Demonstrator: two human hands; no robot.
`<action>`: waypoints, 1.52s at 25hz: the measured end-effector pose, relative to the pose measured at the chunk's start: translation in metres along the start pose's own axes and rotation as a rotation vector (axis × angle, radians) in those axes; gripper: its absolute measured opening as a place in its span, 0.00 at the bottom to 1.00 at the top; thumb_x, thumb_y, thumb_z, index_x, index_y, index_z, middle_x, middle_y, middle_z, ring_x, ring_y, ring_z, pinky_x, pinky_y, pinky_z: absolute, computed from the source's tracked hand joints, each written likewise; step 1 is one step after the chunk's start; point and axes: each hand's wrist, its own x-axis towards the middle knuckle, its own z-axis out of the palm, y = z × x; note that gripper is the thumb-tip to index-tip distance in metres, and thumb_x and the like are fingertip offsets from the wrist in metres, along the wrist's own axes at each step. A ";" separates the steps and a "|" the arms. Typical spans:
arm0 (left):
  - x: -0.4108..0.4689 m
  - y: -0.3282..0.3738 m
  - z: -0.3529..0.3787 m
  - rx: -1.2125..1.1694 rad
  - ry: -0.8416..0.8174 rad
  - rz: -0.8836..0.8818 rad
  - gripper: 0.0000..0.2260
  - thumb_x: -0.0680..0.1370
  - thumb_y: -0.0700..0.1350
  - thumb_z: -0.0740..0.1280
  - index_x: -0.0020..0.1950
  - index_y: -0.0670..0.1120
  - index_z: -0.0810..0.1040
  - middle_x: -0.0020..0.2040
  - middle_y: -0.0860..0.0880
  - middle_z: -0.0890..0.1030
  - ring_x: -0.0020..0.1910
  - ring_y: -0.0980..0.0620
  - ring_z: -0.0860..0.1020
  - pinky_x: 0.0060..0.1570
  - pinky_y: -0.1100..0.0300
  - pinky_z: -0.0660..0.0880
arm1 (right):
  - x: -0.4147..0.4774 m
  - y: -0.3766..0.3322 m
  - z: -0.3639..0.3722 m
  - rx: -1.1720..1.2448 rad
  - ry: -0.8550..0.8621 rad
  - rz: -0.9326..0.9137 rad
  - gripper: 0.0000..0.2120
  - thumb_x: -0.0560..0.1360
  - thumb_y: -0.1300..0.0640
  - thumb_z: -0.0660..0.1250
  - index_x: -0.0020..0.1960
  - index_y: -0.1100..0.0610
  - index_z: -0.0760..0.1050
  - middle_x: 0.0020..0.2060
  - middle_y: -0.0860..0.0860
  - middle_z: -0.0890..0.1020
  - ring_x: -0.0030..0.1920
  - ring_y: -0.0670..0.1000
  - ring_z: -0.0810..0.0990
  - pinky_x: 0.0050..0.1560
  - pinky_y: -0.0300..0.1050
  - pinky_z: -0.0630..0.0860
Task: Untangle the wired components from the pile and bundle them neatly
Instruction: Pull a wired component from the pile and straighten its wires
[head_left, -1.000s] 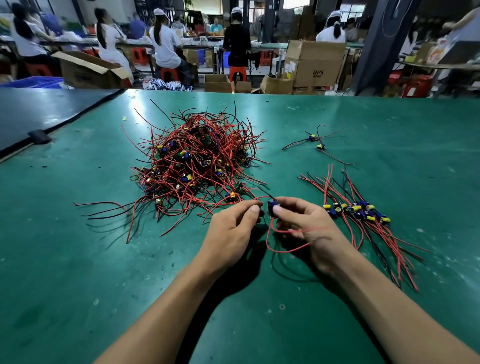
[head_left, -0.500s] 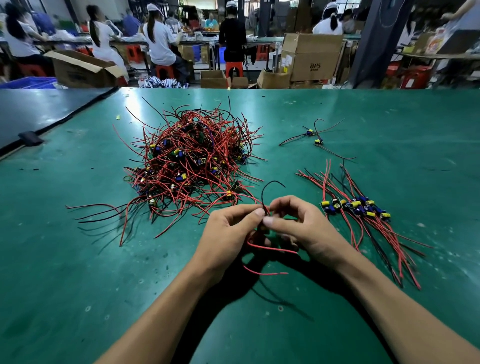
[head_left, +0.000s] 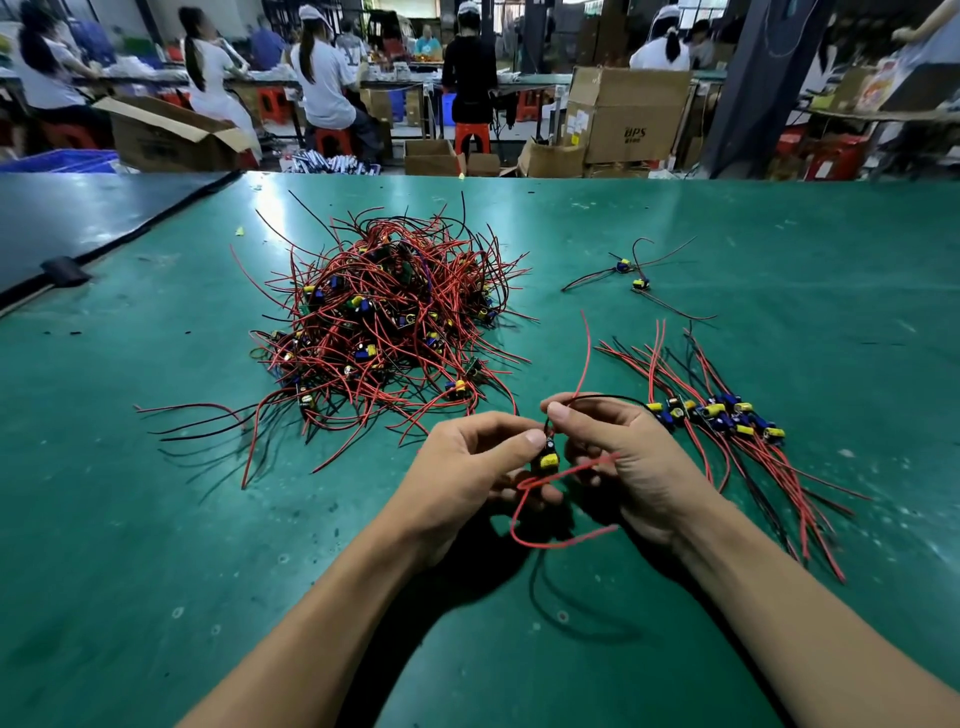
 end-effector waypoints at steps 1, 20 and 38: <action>0.000 0.000 0.000 0.016 -0.003 0.000 0.04 0.76 0.37 0.69 0.50 0.39 0.80 0.38 0.45 0.83 0.32 0.50 0.82 0.34 0.61 0.79 | 0.000 0.001 0.000 -0.016 0.027 -0.020 0.12 0.61 0.52 0.79 0.42 0.53 0.85 0.28 0.48 0.77 0.23 0.44 0.68 0.21 0.34 0.62; -0.005 0.006 0.003 0.303 -0.075 0.013 0.07 0.79 0.39 0.67 0.43 0.40 0.83 0.32 0.48 0.78 0.29 0.55 0.74 0.32 0.67 0.72 | -0.016 -0.005 0.004 -0.379 -0.022 -0.210 0.09 0.71 0.52 0.74 0.45 0.58 0.84 0.32 0.51 0.81 0.31 0.47 0.72 0.31 0.36 0.66; -0.004 0.004 0.000 0.012 -0.073 -0.051 0.07 0.68 0.43 0.73 0.42 0.41 0.84 0.34 0.42 0.81 0.32 0.51 0.79 0.36 0.62 0.77 | -0.014 -0.003 -0.003 -0.257 -0.083 -0.134 0.13 0.66 0.51 0.79 0.47 0.57 0.85 0.33 0.54 0.80 0.28 0.46 0.72 0.28 0.36 0.71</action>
